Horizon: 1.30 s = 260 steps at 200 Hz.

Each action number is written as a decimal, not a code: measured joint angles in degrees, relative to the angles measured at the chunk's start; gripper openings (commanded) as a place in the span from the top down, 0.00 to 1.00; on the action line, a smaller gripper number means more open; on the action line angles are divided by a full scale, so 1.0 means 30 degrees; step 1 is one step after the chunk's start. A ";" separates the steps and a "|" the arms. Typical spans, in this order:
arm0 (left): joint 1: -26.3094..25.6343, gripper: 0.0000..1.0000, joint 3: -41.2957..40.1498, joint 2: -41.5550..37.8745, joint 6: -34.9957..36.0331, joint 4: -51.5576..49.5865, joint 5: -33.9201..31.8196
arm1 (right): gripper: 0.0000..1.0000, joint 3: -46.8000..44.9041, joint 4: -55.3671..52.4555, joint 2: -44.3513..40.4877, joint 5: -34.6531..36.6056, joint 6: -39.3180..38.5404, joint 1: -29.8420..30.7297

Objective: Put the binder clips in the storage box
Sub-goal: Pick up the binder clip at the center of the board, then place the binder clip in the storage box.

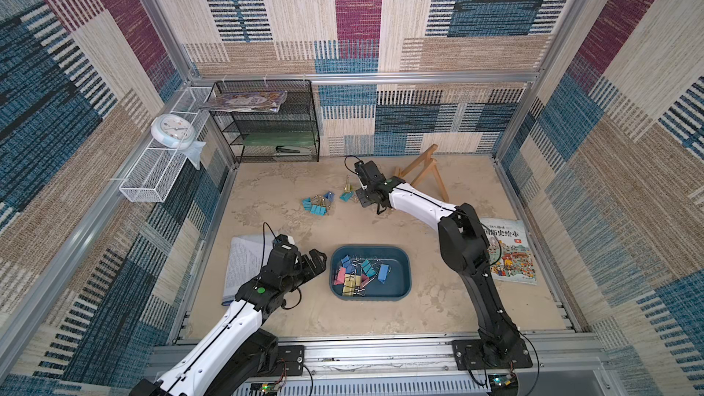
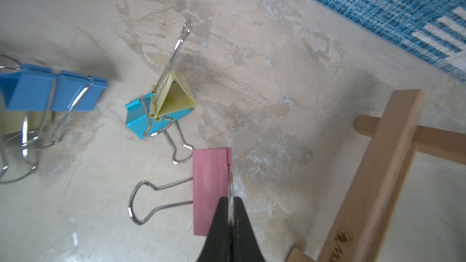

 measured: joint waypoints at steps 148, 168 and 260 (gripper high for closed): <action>-0.0080 0.01 0.0408 -0.1005 -0.0131 -0.0095 0.0568 | 1.00 -2.0786 0.4546 -2.3336 -0.6433 1.0229 0.0058; -0.0087 0.01 0.0408 -0.0874 -0.0131 -0.0051 0.0576 | 1.00 -2.2586 0.4138 -2.5558 -0.6688 1.1825 0.0066; -0.0124 0.01 0.0284 -0.0969 -0.0160 0.0044 0.0707 | 1.00 -2.4655 0.3031 -2.4021 -0.6732 1.4972 0.1996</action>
